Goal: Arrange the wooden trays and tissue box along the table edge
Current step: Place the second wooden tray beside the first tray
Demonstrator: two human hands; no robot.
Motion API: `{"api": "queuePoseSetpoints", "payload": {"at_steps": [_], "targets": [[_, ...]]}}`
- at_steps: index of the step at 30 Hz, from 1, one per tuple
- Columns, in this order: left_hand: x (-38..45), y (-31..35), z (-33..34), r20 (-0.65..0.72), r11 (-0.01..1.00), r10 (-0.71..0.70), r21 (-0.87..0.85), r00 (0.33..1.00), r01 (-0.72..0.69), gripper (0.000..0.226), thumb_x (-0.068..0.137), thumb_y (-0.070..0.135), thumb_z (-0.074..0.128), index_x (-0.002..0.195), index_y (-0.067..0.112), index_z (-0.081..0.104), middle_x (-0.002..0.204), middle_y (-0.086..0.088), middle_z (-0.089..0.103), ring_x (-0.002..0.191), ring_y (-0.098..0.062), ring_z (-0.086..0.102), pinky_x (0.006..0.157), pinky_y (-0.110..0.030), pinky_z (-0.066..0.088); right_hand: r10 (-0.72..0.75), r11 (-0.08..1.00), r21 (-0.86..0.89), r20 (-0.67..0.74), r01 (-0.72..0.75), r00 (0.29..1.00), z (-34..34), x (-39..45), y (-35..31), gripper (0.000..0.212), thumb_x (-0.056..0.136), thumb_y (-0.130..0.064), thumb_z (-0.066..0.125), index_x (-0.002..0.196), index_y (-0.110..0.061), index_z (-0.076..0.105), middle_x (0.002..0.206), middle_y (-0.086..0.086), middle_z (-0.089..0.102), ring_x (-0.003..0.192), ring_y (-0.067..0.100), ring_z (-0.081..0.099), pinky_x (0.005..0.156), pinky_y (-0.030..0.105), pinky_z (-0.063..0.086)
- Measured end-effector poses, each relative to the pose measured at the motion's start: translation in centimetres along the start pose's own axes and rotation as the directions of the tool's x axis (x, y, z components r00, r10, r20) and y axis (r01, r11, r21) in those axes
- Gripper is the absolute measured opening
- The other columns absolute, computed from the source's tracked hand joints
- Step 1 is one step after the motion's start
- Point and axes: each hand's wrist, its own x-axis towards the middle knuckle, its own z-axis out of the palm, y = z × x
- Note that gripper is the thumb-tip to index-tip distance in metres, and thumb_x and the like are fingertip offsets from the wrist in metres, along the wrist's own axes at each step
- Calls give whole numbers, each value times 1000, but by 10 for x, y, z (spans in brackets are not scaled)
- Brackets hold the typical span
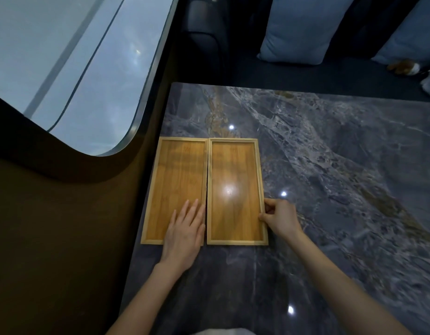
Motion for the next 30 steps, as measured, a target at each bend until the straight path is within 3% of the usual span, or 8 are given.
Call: {"api": "queuePoseSetpoints", "payload": {"at_steps": [3,5,13,18,30], "targets": [[-1,-10,4,95,1000,24,-5,995,-24,70,78,58,-21,139,29,-5,153,9,-2,140,-13,-9,115,-35,-1,-12,1000,3,12,12,1000,1,-2,0,35,77,-5,69,111,-11,67,79,-2,63,74,11,57,76,24,46],[-1,-10,4,110,1000,20,-8,994,-19,74,72,58,-27,138,31,-8,151,11,-6,140,-13,-12,113,-34,-6,-28,1000,-2,11,28,1000,2,-3,0,35,77,-5,69,111,-11,68,79,-1,63,68,7,55,74,23,44],[-3,-8,0,126,1000,11,-15,992,-9,69,73,55,-23,137,32,-12,148,12,-14,138,-11,-17,112,-33,-10,-50,998,-38,4,50,999,2,-6,-1,34,78,-7,68,112,-11,67,78,-3,60,63,3,50,71,19,37],[-4,-9,1,116,1000,12,-3,993,-11,73,70,57,-28,137,32,-12,148,12,-13,139,-10,-16,113,-35,-8,-40,999,-33,-7,40,999,4,-7,1,36,78,-6,68,114,-10,66,89,5,68,78,11,56,76,22,42],[-5,-8,3,102,1000,22,5,995,-22,68,75,54,-20,138,30,-9,149,11,-10,139,-12,-14,113,-35,-8,-36,999,-20,-37,35,999,8,-8,2,34,79,-6,67,113,-6,65,93,11,71,78,12,56,79,25,44]]}}
